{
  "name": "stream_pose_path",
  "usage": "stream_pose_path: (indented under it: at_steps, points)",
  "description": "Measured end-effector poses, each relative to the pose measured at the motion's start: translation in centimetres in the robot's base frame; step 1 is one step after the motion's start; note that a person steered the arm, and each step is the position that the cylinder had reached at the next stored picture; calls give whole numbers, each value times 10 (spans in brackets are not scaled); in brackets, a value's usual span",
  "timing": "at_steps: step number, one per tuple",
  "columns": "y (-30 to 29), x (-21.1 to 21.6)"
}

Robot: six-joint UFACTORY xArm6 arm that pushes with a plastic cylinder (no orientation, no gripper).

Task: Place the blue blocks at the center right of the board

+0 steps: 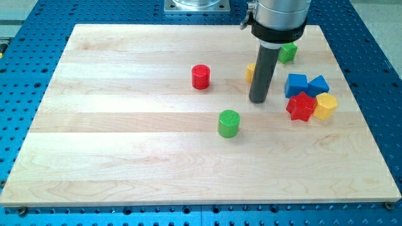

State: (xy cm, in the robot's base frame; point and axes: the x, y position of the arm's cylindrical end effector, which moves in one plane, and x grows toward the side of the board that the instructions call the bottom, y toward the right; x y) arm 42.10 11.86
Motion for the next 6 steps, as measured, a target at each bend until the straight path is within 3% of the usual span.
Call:
stream_pose_path:
  at_steps: [2, 3, 4, 5, 6]
  points:
    - [98, -19]
    - [138, -75]
    - [220, -83]
    - [227, -49]
    - [227, 45]
